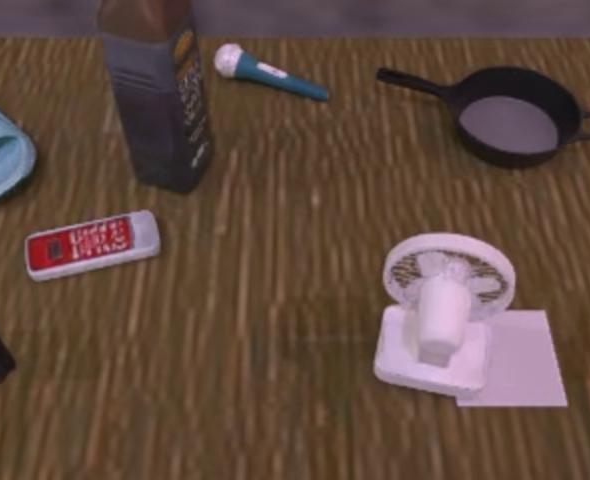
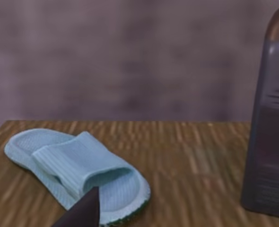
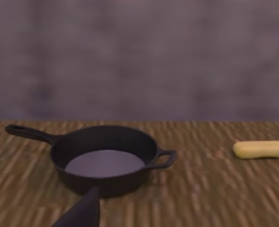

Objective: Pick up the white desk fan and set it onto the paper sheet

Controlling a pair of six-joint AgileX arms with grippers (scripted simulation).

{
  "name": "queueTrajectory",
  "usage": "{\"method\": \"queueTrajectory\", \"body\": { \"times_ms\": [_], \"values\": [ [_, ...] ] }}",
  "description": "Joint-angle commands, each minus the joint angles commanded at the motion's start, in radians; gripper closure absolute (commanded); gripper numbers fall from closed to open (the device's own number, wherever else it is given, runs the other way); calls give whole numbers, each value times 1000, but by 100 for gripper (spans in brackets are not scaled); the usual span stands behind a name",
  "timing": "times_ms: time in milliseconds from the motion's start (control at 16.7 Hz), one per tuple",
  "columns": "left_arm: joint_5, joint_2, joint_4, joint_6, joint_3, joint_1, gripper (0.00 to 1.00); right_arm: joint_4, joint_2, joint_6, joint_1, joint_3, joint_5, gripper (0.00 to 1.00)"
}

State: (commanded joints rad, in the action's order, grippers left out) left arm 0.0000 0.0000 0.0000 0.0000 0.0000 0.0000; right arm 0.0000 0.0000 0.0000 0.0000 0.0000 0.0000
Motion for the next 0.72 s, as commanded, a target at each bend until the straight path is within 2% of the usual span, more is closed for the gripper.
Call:
{"method": "queueTrajectory", "body": {
  "times_ms": [180, 360, 720],
  "values": [
    [0, 0, 0, 0, 0, 0, 0, -10, 10, -5, 4, 9, 0, 0],
    [0, 0, 0, 0, 0, 0, 0, -100, 104, -53, 40, 97, 0, 0],
    [0, 0, 0, 0, 0, 0, 0, -469, 552, -233, 180, 507, 9, 0]
  ]
}}
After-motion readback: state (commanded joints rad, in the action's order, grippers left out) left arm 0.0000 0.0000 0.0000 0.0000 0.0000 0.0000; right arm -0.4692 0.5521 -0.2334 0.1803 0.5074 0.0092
